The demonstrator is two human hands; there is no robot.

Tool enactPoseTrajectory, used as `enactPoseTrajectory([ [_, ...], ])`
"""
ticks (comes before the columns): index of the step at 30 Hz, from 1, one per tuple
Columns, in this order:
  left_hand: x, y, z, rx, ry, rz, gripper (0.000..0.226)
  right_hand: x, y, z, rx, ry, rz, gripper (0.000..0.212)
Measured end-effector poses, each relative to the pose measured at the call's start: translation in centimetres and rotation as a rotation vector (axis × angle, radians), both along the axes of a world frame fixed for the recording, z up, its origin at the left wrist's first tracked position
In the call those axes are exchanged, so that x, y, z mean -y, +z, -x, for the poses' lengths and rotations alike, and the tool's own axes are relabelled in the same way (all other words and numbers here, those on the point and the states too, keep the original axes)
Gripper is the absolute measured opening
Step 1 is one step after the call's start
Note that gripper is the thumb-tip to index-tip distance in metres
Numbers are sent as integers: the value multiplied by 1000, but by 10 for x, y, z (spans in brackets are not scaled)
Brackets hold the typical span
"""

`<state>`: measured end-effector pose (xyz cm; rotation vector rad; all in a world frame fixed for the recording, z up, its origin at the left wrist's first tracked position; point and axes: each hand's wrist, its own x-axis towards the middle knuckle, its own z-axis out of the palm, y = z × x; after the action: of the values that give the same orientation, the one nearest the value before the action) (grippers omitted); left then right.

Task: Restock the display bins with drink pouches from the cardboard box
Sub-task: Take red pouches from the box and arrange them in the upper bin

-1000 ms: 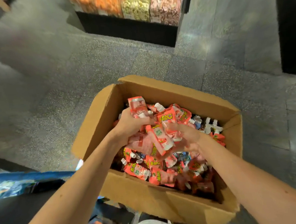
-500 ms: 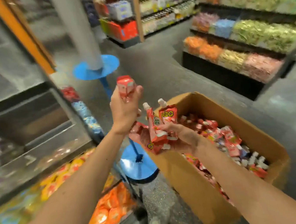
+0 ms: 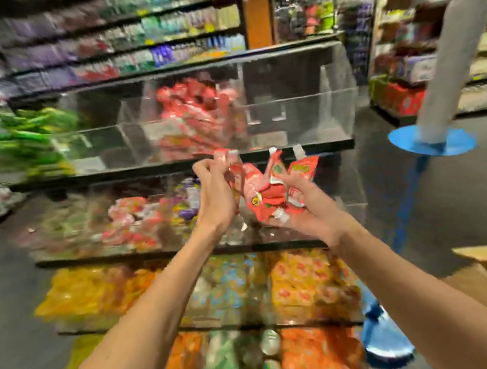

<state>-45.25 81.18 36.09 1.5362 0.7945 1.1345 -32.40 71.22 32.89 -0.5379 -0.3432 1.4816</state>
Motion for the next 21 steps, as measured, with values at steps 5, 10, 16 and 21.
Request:
enactPoseTrajectory([
  [5,-70,28,78,-77,105,-59,26,-90,31,75,36,1,-5,10],
  [10,-128,55,118,-17,-39,30,72,-136,63,101,332,-99,2,35],
  [16,-180,81,108,-62,-213,-25,50,-172,91,83,534,-216,63,51],
  [21,-207,83,91,-113,-125,-79,51,-192,93,53,544,-239,55,52],
])
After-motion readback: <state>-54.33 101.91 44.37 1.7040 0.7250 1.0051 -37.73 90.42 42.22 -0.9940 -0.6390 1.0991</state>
